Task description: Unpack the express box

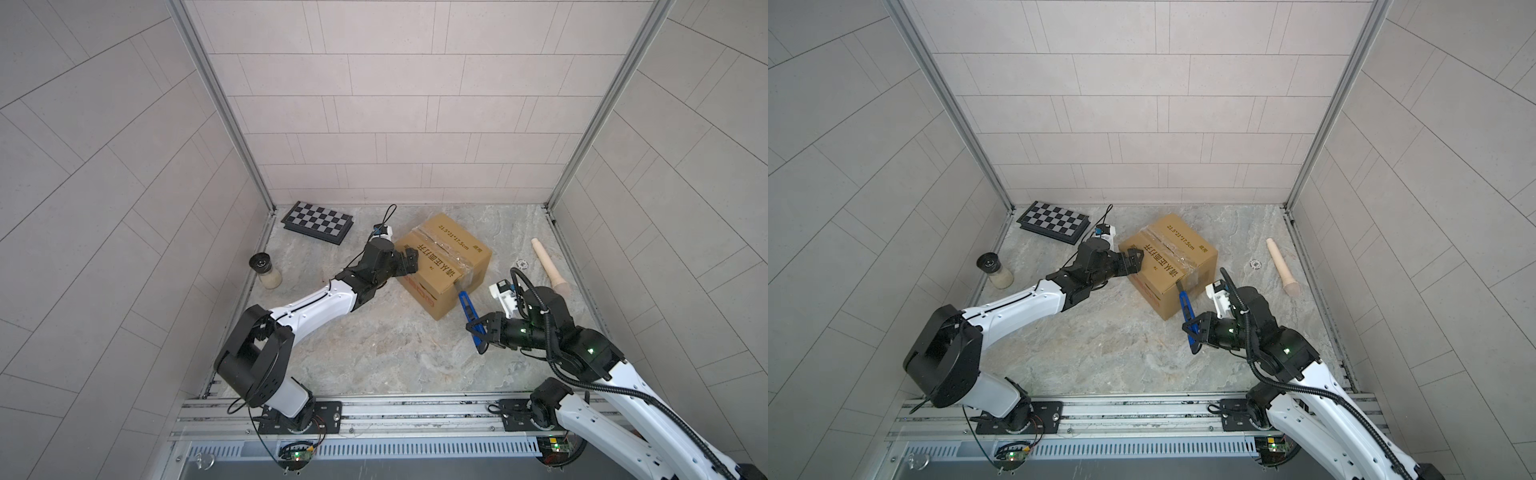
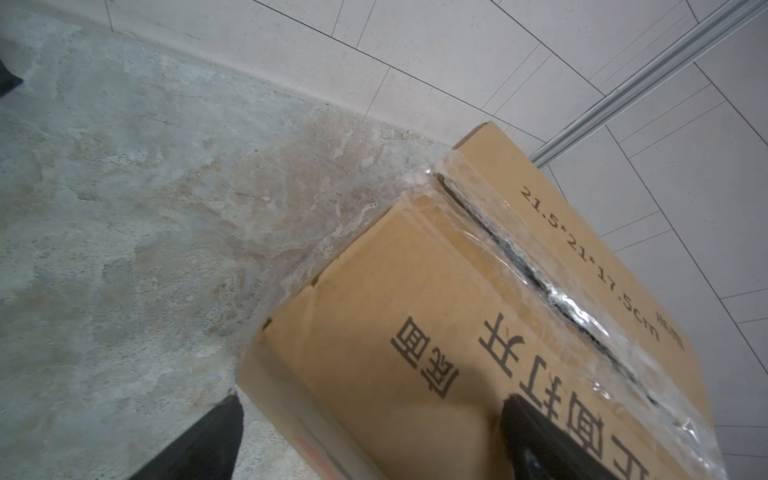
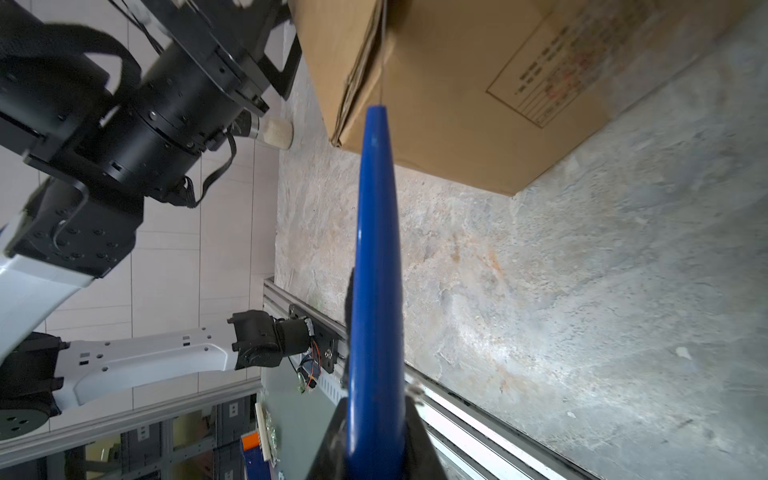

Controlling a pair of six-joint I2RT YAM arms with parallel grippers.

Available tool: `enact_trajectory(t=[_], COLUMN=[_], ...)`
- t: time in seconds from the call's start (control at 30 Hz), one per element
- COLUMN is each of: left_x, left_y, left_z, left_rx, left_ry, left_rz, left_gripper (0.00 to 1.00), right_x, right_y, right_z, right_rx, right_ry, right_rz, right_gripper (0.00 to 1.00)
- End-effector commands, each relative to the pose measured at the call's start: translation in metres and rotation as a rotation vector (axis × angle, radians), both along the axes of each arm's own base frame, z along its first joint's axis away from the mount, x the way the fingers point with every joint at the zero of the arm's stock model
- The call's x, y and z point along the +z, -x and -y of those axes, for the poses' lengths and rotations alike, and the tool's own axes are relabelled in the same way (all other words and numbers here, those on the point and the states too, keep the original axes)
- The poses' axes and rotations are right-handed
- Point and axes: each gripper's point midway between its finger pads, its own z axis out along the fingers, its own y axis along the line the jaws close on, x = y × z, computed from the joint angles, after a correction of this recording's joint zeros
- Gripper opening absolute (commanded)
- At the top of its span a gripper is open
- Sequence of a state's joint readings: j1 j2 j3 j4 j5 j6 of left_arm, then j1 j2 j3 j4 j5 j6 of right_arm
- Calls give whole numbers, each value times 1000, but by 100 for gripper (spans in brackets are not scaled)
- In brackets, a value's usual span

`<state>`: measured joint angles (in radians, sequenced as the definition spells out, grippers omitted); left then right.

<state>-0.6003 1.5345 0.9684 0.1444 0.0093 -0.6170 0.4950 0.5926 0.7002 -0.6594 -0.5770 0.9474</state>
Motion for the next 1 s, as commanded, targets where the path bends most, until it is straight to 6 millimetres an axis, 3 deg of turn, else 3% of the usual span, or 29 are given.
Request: enact_trajectory(t=[0.0, 0.2, 0.37, 0.57, 0.63, 0.8, 0.97], left_x=[-57, -47, -3, 56, 69, 87, 91], left_y=[13, 12, 9, 8, -2, -21, -40], left_z=[-35, -37, -32, -34, -48, -46, -24], left_rx=[64, 57, 12, -34, -11, -65, -170], left_ry=[-175, -149, -57, 14, 24, 70, 86], left_rz=[-157, -140, -41, 90, 128, 195, 227], left_gripper=[100, 100, 100, 100, 100, 100, 100], right_x=[15, 16, 12, -2, -6, -23, -34], right_y=[4, 7, -4, -3, 0, 7, -8], right_z=[16, 38, 47, 53, 58, 63, 54], right_rx=[-34, -104, -152, -182, -201, -226, -193], right_ry=[22, 93, 154, 180, 194, 191, 205], right_rz=[72, 92, 104, 69, 59, 29, 29], right_gripper=[0, 0, 0, 0, 0, 0, 0])
